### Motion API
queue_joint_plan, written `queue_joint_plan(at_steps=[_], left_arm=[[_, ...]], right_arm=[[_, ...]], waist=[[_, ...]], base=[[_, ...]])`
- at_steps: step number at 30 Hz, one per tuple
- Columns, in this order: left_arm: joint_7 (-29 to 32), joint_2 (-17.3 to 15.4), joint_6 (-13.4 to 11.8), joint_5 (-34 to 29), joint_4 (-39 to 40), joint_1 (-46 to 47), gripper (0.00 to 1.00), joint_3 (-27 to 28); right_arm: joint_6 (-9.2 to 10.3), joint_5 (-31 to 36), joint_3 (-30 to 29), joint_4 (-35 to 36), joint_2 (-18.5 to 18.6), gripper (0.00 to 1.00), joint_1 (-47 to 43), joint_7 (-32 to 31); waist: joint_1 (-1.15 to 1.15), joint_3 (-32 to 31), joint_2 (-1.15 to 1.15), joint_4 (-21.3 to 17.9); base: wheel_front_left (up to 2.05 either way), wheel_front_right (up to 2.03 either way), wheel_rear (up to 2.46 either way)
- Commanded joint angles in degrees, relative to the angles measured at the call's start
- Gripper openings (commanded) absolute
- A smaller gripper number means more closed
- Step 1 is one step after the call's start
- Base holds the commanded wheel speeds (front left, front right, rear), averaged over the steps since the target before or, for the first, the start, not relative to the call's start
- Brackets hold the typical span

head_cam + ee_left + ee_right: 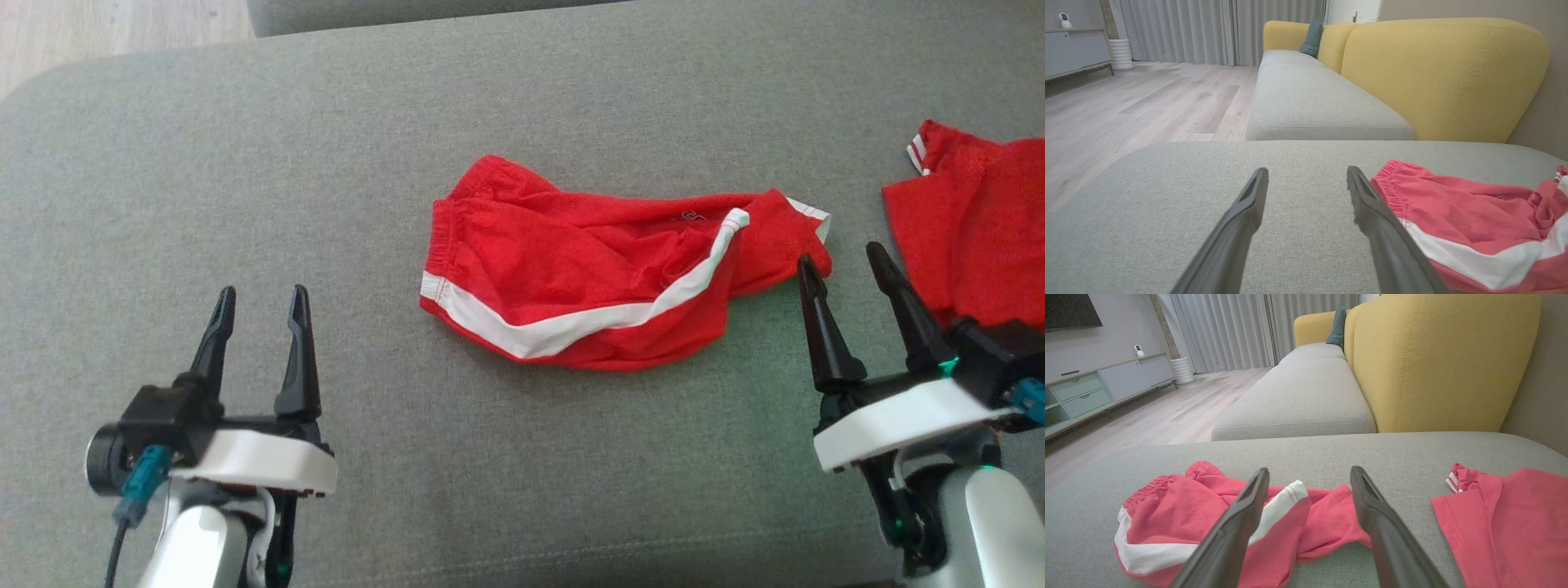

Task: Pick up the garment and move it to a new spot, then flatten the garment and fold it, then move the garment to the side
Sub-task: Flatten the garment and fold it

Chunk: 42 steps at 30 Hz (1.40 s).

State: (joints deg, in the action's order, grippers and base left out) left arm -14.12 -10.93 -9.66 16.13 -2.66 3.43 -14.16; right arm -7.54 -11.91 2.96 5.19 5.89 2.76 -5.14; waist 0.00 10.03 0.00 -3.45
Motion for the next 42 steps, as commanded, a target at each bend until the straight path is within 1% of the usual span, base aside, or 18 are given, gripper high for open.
queue_joint_plan(at_steps=[1, 3, 6, 8, 9, 11, 16, 22, 29, 35, 36, 37, 38, 39, 40, 42], left_arm=[[0.0, -1.5, -0.6, -0.3, 2.1, 0.9, 1.0, 1.8], [0.4, -1.5, -0.4, -0.4, 2.2, 1.1, 1.0, 1.4], [2.3, -1.5, 0.8, -0.2, 2.3, 1.9, 1.0, -0.3], [4.4, -1.4, 2.1, -0.1, 2.2, 3.0, 1.0, -1.9], [6.9, -0.9, 3.7, 0.3, 1.9, 4.3, 1.0, -3.9], [9.6, -0.3, 5.2, 0.6, 1.4, 5.7, 1.0, -6.1], [14.7, 1.2, 7.9, 1.5, -0.8, 9.5, 1.0, -9.6], [18.0, 2.0, 8.6, 2.6, -5.0, 13.1, 1.0, -10.2], [19.6, 2.0, 8.7, 3.6, -9.3, 15.0, 1.0, -10.0], [20.4, 1.9, 8.6, 4.0, -11.2, 15.8, 1.0, -9.9], [20.5, 1.9, 8.6, 4.1, -11.5, 15.9, 0.9, -9.9], [20.5, 1.9, 8.6, 4.2, -11.7, 16.1, 0.55, -9.9], [20.5, 1.8, 8.7, 4.2, -12.0, 16.3, 0.32, -10.0], [20.5, 1.8, 8.8, 4.3, -12.2, 16.4, 0.05, -10.0], [20.3, 1.8, 8.8, 4.3, -12.3, 16.5, 0.0, -10.0], [19.5, 1.6, 8.5, 4.0, -12.4, 16.8, 0.0, -9.9]], right_arm=[[0.05, 0.2, 0.8, 2.5, 0.5, 1.0, 0.9, -0.2], [0.05, 0.2, 0.8, 2.6, 0.5, 1.0, 0.9, -0.3], [0.05, 0.2, 0.8, 2.7, 0.5, 1.0, 1.0, -0.3], [0.05, 0.2, 0.8, 2.8, 0.4, 1.0, 1.2, -0.4], [0.05, 0.2, 0.9, 2.8, 0.4, 1.0, 1.4, -0.4], [0.05, 0.2, 1.1, 2.8, 0.3, 1.0, 1.6, -0.4], [0.05, 0.1, 1.8, 2.6, 0.1, 1.0, 2.1, -0.2], [0.05, -0.1, 1.8, 2.2, -0.3, 1.0, 2.5, 0.1], [0.05, -0.1, 1.7, 1.7, -0.7, 1.0, 2.7, 0.4], [0.05, -0.1, 1.7, 1.5, -0.8, 1.0, 2.8, 0.5], [0.05, 0.0, 1.7, 1.5, -0.9, 1.0, 2.9, 0.5], [0.05, 0.0, 1.7, 1.5, -0.9, 1.0, 2.9, 0.4], [0.05, 0.0, 1.8, 1.5, -0.9, 1.0, 3.0, 0.4], [0.05, 0.0, 1.8, 1.5, -0.9, 1.0, 3.1, 0.4], [0.05, -0.1, 1.8, 1.4, -0.9, 1.0, 3.1, 0.4], [0.05, -0.1, 1.9, 1.3, -0.9, 1.0, 3.1, 0.3]], waist=[[0.0, 0.1, 0.0, 0.0], [0.0, 0.3, 0.0, 0.0], [0.0, 0.7, 0.0, 0.1], [0.0, 1.1, 0.0, 0.1], [0.0, 1.4, 0.0, 0.1], [0.0, 1.8, 0.0, 0.0], [0.0, 2.8, 0.0, -0.8], [0.0, 4.1, 0.0, -1.8], [0.0, 5.0, 0.0, -2.8], [0.0, 5.3, 0.0, -3.0], [0.0, 5.4, 0.0, -3.0], [0.0, 5.5, 0.0, -3.0], [0.0, 5.6, 0.0, -3.0], [0.0, 5.6, 0.0, -3.0], [0.0, 5.6, 0.0, -3.0], [0.0, 5.6, 0.0, -3.0]], base=[[0.0, 0.0, 0.0], [0.0, 0.0, 0.0], [0.0, 0.0, 0.0], [0.0, 0.0, 0.0], [0.0, 0.0, 0.0], [0.0, 0.0, 0.0], [0.0, 0.0, 0.0], [0.0, 0.0, 0.0], [0.0, 0.0, 0.0], [0.0, 0.0, 0.0], [0.0, 0.0, 0.0], [0.0, 0.0, 0.0], [0.0, 0.0, 0.0], [0.0, 0.0, 0.0], [0.0, 0.0, 0.0], [0.0, 0.0, 0.0]])
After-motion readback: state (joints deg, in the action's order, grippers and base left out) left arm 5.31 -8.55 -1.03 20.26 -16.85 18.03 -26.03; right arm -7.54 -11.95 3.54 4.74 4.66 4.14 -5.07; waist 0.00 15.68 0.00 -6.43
